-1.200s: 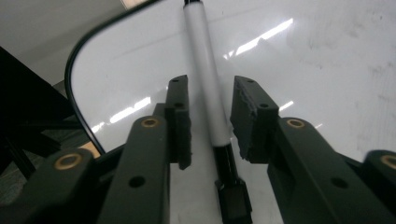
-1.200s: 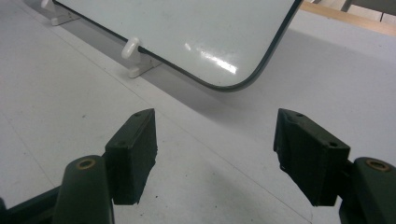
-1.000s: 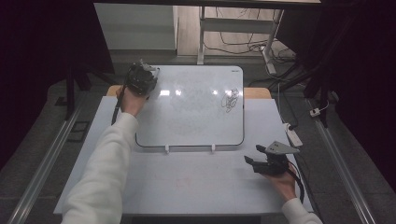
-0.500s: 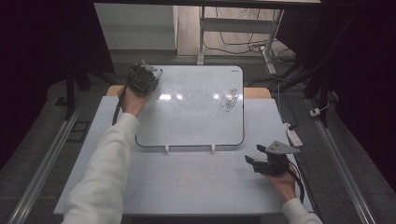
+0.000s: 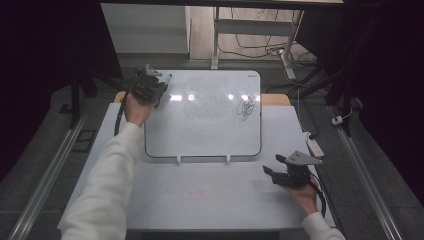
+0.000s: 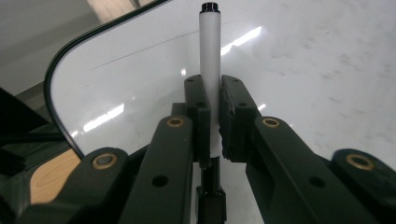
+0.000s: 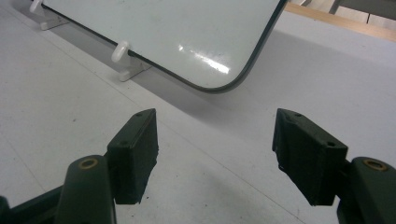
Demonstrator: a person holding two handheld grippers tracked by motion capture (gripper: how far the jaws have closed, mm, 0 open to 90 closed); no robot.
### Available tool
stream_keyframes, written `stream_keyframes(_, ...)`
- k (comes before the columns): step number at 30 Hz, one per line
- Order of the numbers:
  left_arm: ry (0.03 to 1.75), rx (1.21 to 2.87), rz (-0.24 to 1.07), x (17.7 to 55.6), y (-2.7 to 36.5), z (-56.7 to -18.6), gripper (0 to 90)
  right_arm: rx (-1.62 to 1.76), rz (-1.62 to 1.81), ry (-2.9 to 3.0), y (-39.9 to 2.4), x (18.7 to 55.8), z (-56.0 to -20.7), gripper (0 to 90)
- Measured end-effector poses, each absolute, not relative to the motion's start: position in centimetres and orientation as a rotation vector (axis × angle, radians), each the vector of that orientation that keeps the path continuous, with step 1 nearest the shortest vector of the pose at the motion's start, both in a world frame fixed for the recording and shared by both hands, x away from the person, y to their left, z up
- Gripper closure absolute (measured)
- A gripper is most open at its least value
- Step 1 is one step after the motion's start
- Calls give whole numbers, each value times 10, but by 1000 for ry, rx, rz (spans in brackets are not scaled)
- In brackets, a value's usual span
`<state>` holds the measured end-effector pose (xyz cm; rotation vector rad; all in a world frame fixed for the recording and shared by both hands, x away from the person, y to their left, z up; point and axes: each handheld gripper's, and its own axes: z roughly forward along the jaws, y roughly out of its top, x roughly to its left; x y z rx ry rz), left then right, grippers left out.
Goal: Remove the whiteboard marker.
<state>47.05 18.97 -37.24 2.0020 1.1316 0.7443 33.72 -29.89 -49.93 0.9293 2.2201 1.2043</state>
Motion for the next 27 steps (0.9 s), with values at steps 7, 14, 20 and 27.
stream_keyframes(7, 1043, 1958, 687, 442, 190, -373, 826, 924, 1219, 2223, -295, 337, -499, 312)
stream_keyframes(14, 926, 1943, 579, 409, 172, -385, 826, 903, 1252, 2231, -288, 335, -497, 312)
stream_keyframes(20, 831, 1947, 485, 382, 145, -401, 826, 863, 1321, 2263, -272, 330, -492, 311)
stream_keyframes(27, 734, 1951, 391, 358, 110, -418, 826, 842, 1428, 2310, -249, 325, -483, 317)
